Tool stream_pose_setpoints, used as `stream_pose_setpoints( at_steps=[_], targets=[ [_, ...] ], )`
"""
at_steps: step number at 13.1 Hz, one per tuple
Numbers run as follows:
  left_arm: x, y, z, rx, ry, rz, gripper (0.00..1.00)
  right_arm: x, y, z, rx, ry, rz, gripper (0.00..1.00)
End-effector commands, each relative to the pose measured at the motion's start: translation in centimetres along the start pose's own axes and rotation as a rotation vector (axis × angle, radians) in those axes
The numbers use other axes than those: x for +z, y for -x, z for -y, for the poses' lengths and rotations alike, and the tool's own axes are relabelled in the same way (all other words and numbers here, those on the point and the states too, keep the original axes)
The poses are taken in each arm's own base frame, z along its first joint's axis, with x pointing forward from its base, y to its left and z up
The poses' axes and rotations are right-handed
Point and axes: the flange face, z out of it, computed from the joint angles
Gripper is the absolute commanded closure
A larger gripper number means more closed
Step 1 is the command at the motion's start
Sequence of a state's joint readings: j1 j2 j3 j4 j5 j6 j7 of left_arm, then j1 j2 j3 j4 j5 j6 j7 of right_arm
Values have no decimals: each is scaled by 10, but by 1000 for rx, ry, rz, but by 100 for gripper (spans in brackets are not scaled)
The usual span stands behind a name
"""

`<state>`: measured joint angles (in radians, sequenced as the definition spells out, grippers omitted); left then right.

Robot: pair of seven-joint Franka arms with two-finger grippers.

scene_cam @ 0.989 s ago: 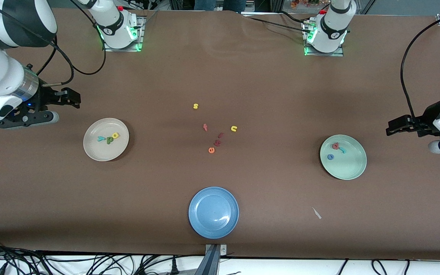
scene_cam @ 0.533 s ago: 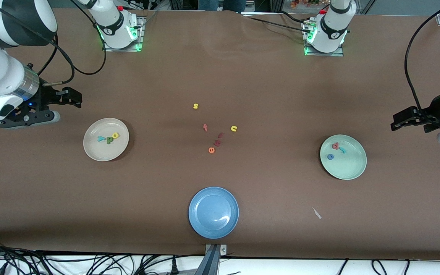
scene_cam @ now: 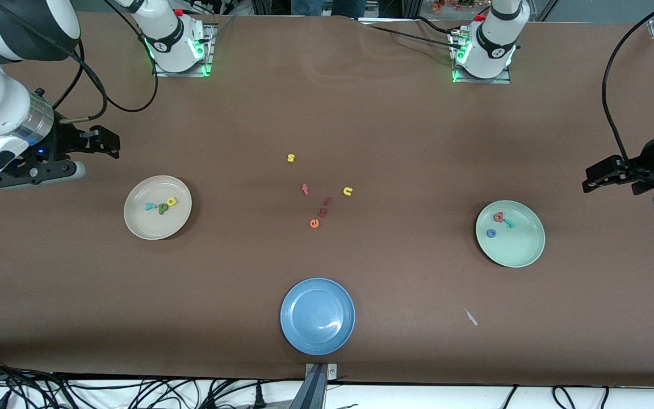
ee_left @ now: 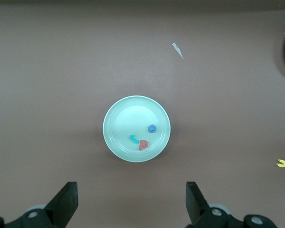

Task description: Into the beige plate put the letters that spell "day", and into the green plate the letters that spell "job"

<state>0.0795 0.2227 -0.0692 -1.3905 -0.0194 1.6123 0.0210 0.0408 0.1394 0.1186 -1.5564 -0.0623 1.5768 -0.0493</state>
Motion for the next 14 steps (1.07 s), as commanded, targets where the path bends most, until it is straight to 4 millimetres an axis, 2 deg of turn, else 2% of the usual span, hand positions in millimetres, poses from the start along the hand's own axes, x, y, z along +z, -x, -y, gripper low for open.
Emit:
stream_pose_setpoints(
  at_steps=[1, 2, 4, 8, 12, 14],
  targets=[
    [-9, 5, -5, -5, -31, -5, 0, -9, -3, 2, -6, -16, -3, 1],
    [-10, 5, -7, -2, -32, -8, 0, -16, -4, 1, -10, -16, -18, 1],
    [-27, 13, -14, -17, -32, -36, 0, -18, -4, -1, -8, -13, -21, 1],
    [-26, 16, -23, 6, -83, -16, 0, -18, -4, -1, -7, -16, -18, 1],
    [-17, 15, -11, -2, -86, 9, 0, -18, -4, 1, -12, -34, -20, 1],
    [2, 7, -5, -7, -73, 38, 0, -18, -4, 1, -13, -34, -20, 1]
  ],
)
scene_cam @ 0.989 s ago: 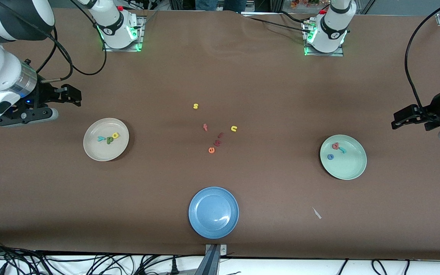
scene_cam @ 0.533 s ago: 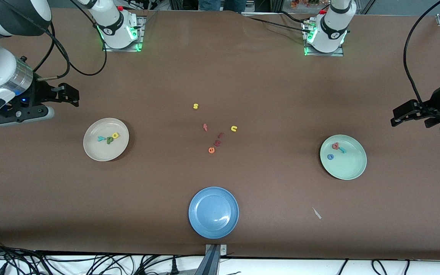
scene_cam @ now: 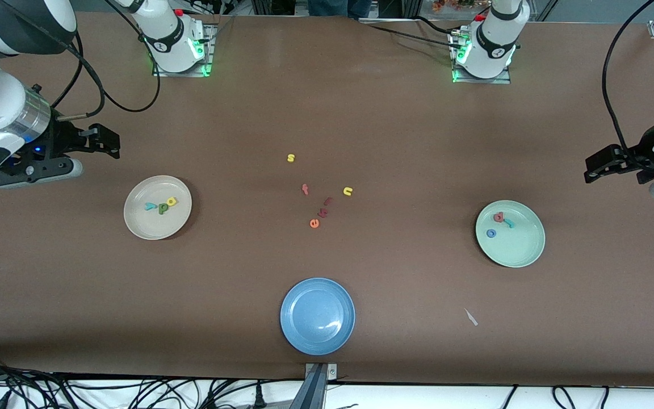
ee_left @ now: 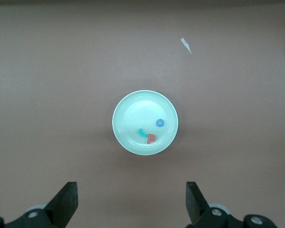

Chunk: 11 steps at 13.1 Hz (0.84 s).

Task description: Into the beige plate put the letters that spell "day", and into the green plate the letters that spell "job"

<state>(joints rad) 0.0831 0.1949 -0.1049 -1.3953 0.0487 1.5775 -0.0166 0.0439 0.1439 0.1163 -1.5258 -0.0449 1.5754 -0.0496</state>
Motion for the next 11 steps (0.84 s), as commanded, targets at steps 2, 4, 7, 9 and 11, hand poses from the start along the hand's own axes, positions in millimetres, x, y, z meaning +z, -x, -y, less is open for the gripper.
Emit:
stream_pose_setpoints(
  at_steps=[2, 4, 7, 9, 11],
  targets=[
    [21, -8, 5, 1, -6, 32, 0, -6, -2, 0, -13, -18, 6, 1],
    [25, -10, 5, 1, -6, 39, 0, -6, -2, -2, -12, -18, 6, 1],
    [26, -13, 10, -8, -2, 19, 0, -5, -2, -3, -10, -18, 8, 1],
    [32, -14, 12, -15, 16, 29, 1, -4, -2, -3, -10, -19, 9, 1],
    [35, -15, 11, -13, 17, 35, 1, -4, -2, -3, -10, -19, 9, 1]
  ],
)
